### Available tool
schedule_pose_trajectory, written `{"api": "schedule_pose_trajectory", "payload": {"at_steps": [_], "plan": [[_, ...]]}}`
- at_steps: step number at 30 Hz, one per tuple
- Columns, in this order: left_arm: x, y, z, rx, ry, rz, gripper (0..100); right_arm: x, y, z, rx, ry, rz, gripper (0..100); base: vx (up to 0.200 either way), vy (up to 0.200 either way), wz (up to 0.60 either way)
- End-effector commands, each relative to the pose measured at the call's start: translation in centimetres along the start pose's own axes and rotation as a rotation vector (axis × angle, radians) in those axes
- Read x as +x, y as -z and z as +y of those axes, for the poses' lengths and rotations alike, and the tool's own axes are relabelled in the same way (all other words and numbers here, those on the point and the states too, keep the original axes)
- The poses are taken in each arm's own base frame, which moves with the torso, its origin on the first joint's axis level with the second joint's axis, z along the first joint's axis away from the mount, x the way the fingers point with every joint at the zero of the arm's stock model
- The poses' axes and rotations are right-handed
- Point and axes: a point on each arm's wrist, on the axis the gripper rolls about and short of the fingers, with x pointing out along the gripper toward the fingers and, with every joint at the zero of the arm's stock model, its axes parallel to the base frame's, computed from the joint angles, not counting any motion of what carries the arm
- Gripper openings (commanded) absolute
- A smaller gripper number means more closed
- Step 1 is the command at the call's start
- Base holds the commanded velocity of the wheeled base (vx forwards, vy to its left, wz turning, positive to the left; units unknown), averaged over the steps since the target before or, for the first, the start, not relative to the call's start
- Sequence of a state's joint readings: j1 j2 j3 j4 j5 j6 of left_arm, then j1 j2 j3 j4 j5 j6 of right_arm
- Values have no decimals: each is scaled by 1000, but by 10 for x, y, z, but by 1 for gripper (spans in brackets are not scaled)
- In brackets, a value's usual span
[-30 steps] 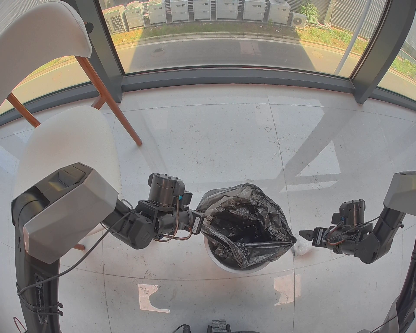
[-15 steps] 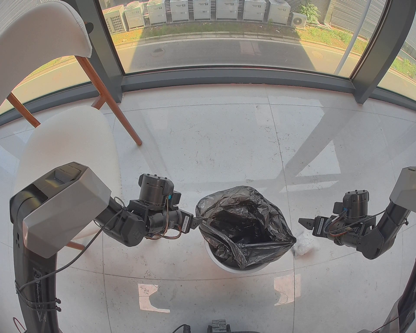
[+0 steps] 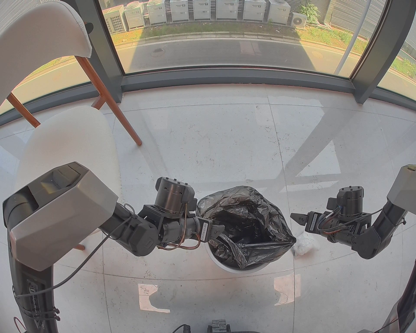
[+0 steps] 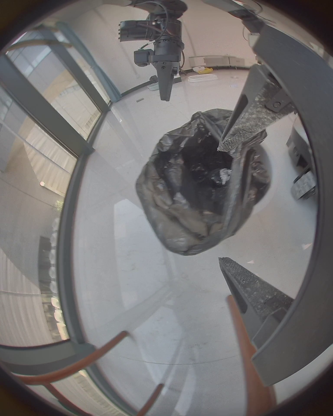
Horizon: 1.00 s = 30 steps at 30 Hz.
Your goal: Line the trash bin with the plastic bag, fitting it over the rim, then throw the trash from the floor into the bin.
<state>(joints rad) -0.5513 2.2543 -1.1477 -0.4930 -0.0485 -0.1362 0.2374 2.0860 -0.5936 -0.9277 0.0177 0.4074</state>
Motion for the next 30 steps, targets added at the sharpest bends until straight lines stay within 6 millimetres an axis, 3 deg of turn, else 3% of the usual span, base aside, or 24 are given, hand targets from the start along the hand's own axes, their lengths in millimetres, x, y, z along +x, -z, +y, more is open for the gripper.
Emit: {"api": "schedule_pose_trajectory", "payload": {"at_steps": [1, 8, 11, 14, 21, 30], "plan": [[-7, 5, -31, -71, 37, 105, 100, 0, 3, 5, -7, -8, 5, 100, 0, 0, 0], [1, -15, -63, -263, 85, 87, 100, -1, 3, 5, -8, -9, 6, 100, 0, 0, 0], [20, -11, -67, -263, 82, 111, 100, 0, 3, 5, -8, -8, 7, 100, 0, 0, 0], [23, -9, -76, -251, 80, 164, 100, 1, 2, 5, -6, -11, 1, 100, 0, 0, 0], [46, -2, -77, -249, 53, 197, 100, 2, 2, 4, -2, -10, 4, 100, 0, 0, 0], [50, 6, -75, -242, 27, 241, 100, 2, 1, 4, 0, -10, 2, 100, 0, 0, 0]]}}
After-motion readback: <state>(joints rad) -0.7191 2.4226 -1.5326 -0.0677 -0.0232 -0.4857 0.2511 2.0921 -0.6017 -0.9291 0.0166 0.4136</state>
